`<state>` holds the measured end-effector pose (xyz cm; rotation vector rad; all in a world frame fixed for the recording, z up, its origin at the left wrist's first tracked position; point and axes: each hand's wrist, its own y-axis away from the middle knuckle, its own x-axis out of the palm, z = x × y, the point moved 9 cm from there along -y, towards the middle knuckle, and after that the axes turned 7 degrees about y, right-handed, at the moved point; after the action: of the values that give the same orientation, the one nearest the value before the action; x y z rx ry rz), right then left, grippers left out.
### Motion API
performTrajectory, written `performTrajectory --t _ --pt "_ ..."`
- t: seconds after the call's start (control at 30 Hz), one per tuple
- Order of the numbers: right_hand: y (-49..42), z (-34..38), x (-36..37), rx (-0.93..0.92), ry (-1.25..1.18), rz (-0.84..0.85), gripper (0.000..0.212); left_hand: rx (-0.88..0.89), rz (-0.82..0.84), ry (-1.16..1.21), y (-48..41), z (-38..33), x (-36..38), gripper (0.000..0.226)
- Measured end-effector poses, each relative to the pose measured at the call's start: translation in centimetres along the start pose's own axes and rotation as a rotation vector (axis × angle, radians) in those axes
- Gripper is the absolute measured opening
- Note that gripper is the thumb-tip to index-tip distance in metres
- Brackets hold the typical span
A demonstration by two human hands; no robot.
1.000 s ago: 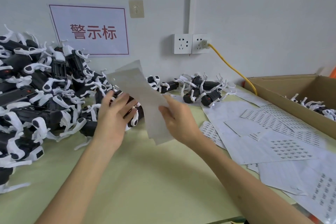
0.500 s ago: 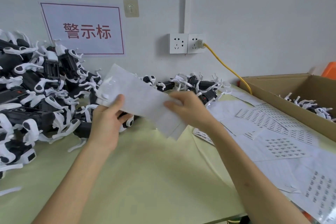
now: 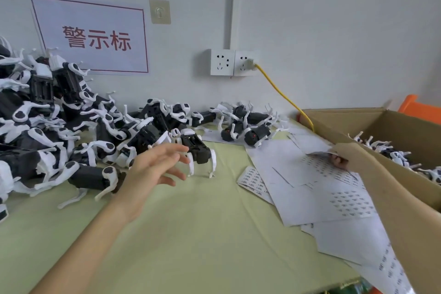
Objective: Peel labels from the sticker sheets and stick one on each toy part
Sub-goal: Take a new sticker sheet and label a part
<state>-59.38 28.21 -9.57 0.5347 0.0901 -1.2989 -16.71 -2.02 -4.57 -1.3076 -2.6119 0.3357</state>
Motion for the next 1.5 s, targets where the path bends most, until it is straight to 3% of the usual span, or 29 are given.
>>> performTrajectory --t 0.2,0.37,0.43,0.53,0.63,0.7,0.77,0.87,0.93,1.0,1.1,1.2,1.4,1.5 --pt "-2.8 2.2 0.4 -0.005 0.067 -0.004 0.028 -0.017 -0.015 0.023 -0.1 0.8 0.1 0.029" --pt "-4.7 6.0 3.0 -0.205 0.333 -0.081 0.025 -0.011 -0.003 0.03 0.0 1.5 0.7 0.024" --pt "-4.9 7.4 4.3 -0.31 0.538 -0.191 0.009 -0.015 0.005 0.01 0.0 1.9 0.8 0.027" --pt "-4.3 7.8 4.9 -0.362 0.867 -0.459 0.032 -0.023 0.026 -0.037 0.0 2.2 1.2 0.031" --pt "-2.2 8.8 4.2 -0.415 0.828 -0.568 0.04 -0.023 0.04 -0.057 0.3 1.9 1.7 0.032" --pt "-0.4 10.6 3.6 -0.525 0.701 -0.501 0.027 -0.021 0.035 -0.064 0.4 1.5 1.9 0.036" --pt "1.9 12.2 3.5 -0.655 0.641 -0.322 0.02 -0.017 0.032 -0.077 0.4 1.1 2.1 0.039" --pt "5.4 10.6 4.3 -0.676 0.75 0.006 0.011 -0.025 0.039 -0.096 0.7 0.9 2.2 0.039" --pt "6.5 7.5 3.9 -0.604 1.04 0.097 0.029 -0.03 0.046 -0.11 0.8 0.9 2.1 0.039" --pt "6.8 3.8 2.4 -0.471 1.288 0.119 0.06 -0.033 0.046 -0.121 0.7 0.8 2.0 0.039" --pt "7.2 0.0 0.9 -0.37 1.379 0.195 0.074 -0.035 0.037 -0.124 0.6 0.9 1.9 0.039" --pt "8.5 0.4 0.6 -0.569 1.334 0.054 0.059 -0.032 0.047 -0.143 0.6 1.1 2.0 0.038" --pt "11.7 1.3 2.3 -0.965 1.467 -0.168 0.027 -0.037 0.033 -0.153 0.7 1.2 1.5 0.033" --pt "13.6 2.9 2.2 -0.977 1.177 -0.259 0.03 -0.069 0.018 -0.142 0.7 1.5 1.3 0.03"
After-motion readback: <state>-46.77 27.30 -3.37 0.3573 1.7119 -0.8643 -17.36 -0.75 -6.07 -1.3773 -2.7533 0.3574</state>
